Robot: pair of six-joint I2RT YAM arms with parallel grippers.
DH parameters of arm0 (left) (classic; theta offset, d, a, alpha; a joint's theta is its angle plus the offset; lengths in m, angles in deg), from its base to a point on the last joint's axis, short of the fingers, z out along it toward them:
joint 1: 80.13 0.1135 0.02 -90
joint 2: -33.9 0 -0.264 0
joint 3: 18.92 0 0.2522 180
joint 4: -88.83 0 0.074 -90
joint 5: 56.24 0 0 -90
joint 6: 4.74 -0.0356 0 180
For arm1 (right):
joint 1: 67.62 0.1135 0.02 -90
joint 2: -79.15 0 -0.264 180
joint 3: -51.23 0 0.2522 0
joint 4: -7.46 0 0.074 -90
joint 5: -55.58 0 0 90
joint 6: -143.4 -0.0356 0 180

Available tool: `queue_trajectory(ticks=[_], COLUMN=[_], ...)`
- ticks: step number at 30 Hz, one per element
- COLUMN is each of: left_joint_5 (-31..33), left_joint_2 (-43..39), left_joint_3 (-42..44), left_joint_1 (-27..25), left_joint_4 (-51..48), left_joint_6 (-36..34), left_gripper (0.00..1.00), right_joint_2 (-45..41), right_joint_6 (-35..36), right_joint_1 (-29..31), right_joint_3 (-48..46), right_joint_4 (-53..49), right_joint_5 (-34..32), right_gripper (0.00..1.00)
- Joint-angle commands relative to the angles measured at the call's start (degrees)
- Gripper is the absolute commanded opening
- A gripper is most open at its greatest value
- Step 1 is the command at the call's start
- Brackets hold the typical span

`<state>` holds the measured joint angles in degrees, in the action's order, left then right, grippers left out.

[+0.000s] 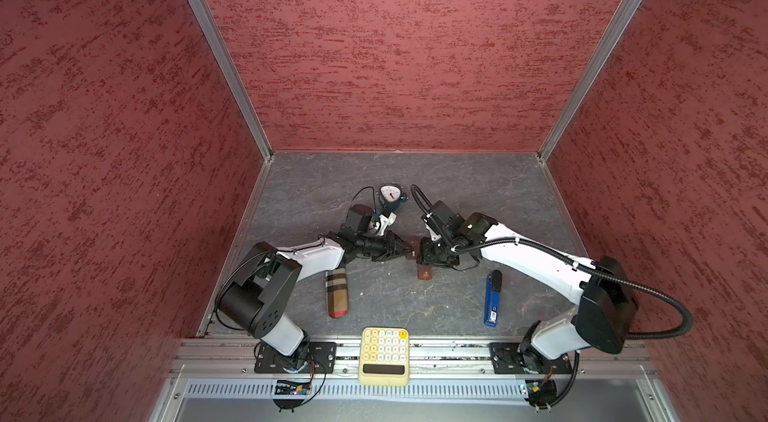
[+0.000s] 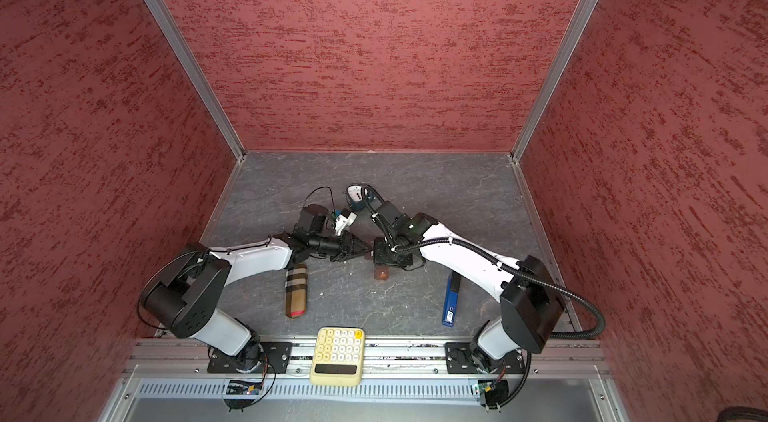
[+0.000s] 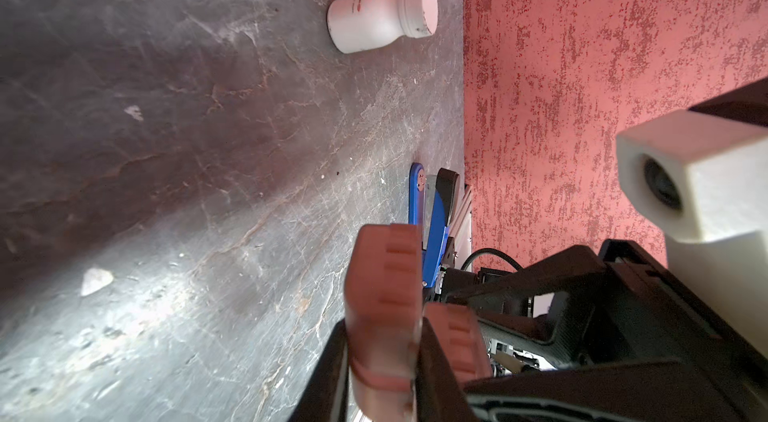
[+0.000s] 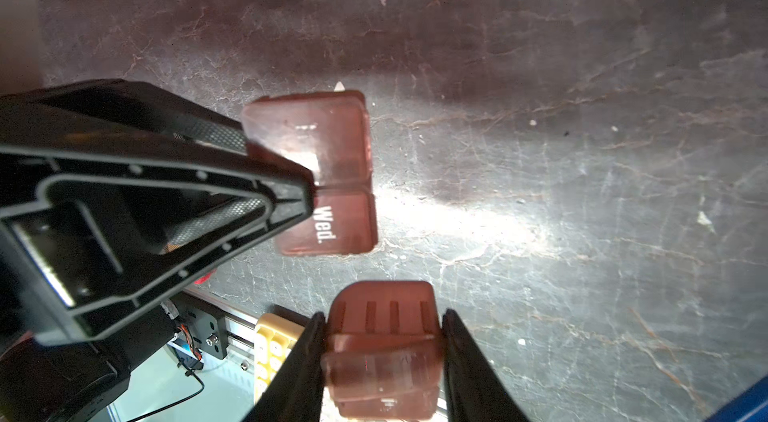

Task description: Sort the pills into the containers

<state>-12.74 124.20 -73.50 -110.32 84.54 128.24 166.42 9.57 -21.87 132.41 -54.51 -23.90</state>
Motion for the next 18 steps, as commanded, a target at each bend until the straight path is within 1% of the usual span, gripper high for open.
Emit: queue_trajectory(ticks=[1,18], left_joint_5=[-0.77,-0.26], left_joint_2=[-2.18,-1.83], left_joint_3=[0.51,0.48], left_joint_1=[0.06,-0.47], left_joint_4=[0.71,2.12], left_joint_6=[-1.23,0.02], left_gripper=[0.00,0.00], right_joint_2=[-0.12,0.81], right_joint_6=[1.02,1.30], right_joint_1=[-0.41,-0.49], right_joint_3=[-0.27,0.27], right_joint_4=[-2.19,-0.09], right_joint_5=[-2.29,0.17], right_gripper=[0.43,0.42])
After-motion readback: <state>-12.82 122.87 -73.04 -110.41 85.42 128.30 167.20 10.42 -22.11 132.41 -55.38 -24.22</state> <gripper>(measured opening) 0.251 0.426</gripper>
